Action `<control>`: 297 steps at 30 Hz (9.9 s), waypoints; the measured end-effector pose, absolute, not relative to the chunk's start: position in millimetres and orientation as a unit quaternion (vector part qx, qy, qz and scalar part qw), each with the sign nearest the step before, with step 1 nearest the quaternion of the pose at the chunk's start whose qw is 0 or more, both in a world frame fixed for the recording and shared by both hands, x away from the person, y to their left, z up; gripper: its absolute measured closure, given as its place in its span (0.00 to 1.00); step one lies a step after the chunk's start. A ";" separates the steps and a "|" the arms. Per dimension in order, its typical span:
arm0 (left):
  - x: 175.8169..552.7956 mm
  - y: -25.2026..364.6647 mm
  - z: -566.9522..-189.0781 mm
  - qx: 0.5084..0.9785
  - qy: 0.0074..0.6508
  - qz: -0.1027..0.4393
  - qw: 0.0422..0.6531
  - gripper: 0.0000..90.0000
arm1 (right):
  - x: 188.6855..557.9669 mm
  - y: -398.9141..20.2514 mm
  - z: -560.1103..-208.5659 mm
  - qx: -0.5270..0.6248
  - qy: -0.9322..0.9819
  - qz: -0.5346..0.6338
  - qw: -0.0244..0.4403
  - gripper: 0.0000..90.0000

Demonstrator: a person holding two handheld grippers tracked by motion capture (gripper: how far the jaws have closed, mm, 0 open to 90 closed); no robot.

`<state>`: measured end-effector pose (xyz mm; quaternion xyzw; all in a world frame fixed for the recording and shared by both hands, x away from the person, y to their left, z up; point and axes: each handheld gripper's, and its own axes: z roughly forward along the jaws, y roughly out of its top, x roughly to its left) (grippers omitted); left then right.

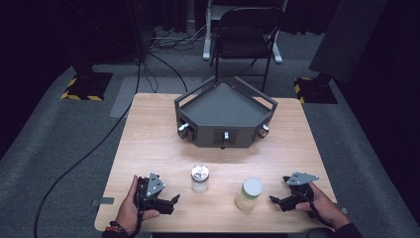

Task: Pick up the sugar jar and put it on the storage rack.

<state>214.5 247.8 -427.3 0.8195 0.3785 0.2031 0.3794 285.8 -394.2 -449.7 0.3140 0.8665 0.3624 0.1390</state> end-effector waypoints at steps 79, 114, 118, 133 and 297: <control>274.9 186.9 -436.8 0.820 0.354 0.126 0.431 0.03 | 286.3 -394.4 -449.7 0.313 0.867 0.363 0.138 0.00; 278.9 184.8 -441.0 0.794 0.367 0.129 0.467 0.33 | 286.5 -394.6 -449.7 0.312 0.867 0.363 0.138 0.00; 276.7 183.2 -437.2 0.790 0.368 0.139 0.470 0.33 | 286.5 -394.6 -449.7 0.312 0.867 0.363 0.138 0.00; 278.4 179.3 -414.1 0.783 0.369 0.169 0.472 0.33 | 286.5 -394.8 -449.7 0.312 0.867 0.363 0.138 0.00; 414.2 121.8 -351.8 0.722 0.414 0.274 0.482 0.03 | 287.0 -397.4 -450.0 0.306 0.869 0.365 0.135 0.00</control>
